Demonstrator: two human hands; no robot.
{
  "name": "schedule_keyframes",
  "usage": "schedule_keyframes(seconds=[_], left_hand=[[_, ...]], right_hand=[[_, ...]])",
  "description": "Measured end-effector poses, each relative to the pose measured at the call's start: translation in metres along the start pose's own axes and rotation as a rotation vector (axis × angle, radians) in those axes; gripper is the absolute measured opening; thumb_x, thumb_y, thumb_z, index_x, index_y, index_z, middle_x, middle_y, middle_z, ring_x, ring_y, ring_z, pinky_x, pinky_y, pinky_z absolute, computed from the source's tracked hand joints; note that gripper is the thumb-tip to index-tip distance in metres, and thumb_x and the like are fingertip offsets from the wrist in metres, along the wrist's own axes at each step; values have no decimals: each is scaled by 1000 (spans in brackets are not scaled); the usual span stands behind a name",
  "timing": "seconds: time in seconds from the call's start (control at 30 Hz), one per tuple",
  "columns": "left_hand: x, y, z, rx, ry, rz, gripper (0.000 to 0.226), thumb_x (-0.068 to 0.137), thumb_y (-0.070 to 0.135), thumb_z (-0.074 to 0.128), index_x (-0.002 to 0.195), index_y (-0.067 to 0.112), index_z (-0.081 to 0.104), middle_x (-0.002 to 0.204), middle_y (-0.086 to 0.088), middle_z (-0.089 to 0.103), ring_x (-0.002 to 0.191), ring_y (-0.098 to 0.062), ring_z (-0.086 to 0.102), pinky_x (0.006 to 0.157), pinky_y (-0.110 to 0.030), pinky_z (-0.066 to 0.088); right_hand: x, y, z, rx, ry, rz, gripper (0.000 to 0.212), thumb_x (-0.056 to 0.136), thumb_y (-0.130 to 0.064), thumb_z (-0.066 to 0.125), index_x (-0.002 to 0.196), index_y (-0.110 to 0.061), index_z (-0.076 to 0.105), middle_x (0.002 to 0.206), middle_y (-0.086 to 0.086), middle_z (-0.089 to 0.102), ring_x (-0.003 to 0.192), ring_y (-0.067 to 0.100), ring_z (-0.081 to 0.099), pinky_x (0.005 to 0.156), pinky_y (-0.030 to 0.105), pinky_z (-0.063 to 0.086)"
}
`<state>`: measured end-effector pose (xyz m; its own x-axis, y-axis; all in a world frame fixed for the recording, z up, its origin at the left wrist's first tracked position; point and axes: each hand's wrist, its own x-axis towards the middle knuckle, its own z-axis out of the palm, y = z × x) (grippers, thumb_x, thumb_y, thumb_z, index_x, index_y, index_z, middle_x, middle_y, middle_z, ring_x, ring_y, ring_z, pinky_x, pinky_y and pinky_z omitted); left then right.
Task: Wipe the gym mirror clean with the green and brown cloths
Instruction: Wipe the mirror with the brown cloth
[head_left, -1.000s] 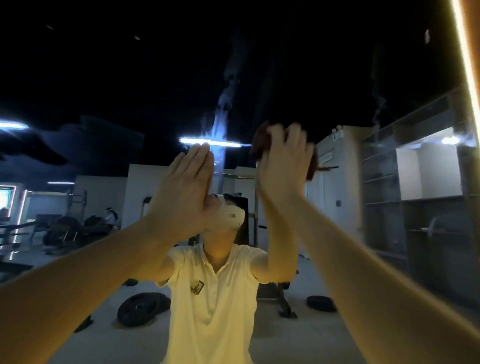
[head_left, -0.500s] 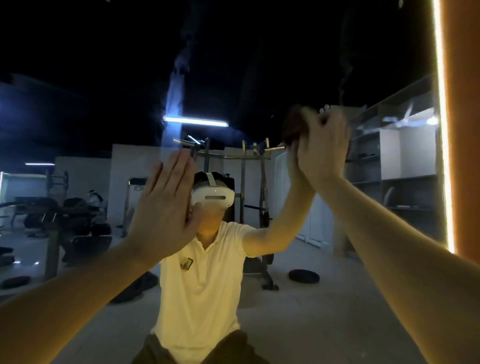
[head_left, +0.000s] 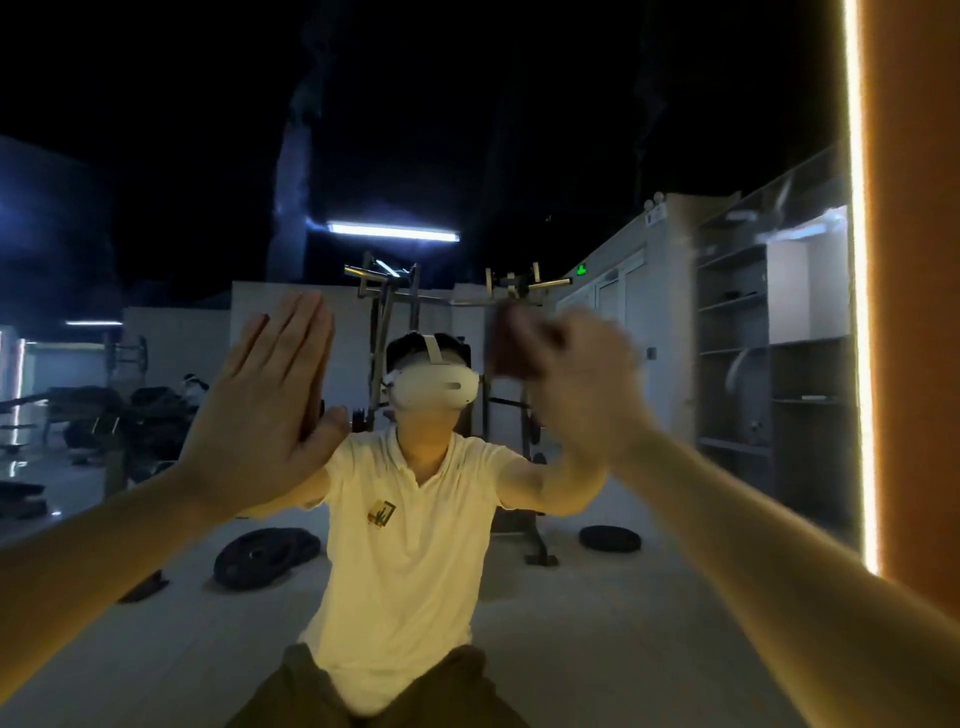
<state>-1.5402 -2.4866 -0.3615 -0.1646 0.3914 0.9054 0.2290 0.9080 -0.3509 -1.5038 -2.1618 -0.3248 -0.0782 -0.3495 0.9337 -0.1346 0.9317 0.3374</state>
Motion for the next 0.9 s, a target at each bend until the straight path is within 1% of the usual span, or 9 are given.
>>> schedule_keyframes(seconds=[0.1,0.27,0.4,0.47,0.57,0.67,0.73,0.8,0.9], left_hand=[[2,2,-1,8,9,1,85,99,53,28,162,-1,11,171,-19,8,160,-28,3,128,-54,11],[1,1,0,9,14,10,83,100,51,28,162,-1,9,172,-18,4,160,-27,-1,130,-51,6],[-5,4,-6,-62,35,-20,71,104,39,27,162,-1,17,170,-19,13,160,-28,7,129,-53,12],[-21,3,-8,-43,21,-37,70,104,37,32,162,0,17,170,-21,17,159,-30,11,128,-55,14],[-44,1,-4,-15,28,-9,70,105,37,32,162,-1,17,170,-21,15,159,-31,10,129,-54,12],[-46,7,5,-14,9,-34,76,105,46,32,162,-1,15,171,-20,9,160,-32,4,126,-59,15],[-45,13,14,-12,10,-71,81,104,51,31,162,-3,13,171,-22,6,160,-34,2,126,-60,12],[-46,15,17,-19,7,-78,82,105,53,29,162,-4,12,171,-23,5,160,-34,1,126,-61,12],[-45,13,16,-44,7,-63,82,106,54,24,162,-4,9,171,-24,2,160,-35,0,125,-61,13]], right_hand=[[-3,68,-5,-29,113,497,55,97,-41,28,140,-21,56,112,17,56,97,33,55,83,49,51],[11,-26,30,93,118,727,61,104,-45,37,155,-10,32,135,21,46,121,36,48,103,49,42],[-10,-146,45,221,72,465,64,102,-48,37,154,-10,34,129,18,49,117,30,47,102,47,44],[-38,-183,43,240,-37,149,59,101,-38,49,152,-10,39,125,15,53,116,29,50,102,44,43],[-55,-155,35,255,-217,-218,37,105,-41,42,131,-20,59,108,2,63,101,17,60,91,40,51],[-46,-75,19,141,-148,101,44,102,-70,39,92,-32,61,84,-12,59,78,1,58,75,22,48],[-53,-17,9,147,-86,444,46,100,-69,42,106,-29,63,93,-11,56,90,13,59,81,25,47],[-63,25,9,74,32,671,43,106,-46,42,135,-18,56,111,5,56,102,34,56,89,40,50],[-49,15,28,-77,142,1086,58,100,-35,32,156,-19,39,134,25,48,118,44,50,102,54,42]])
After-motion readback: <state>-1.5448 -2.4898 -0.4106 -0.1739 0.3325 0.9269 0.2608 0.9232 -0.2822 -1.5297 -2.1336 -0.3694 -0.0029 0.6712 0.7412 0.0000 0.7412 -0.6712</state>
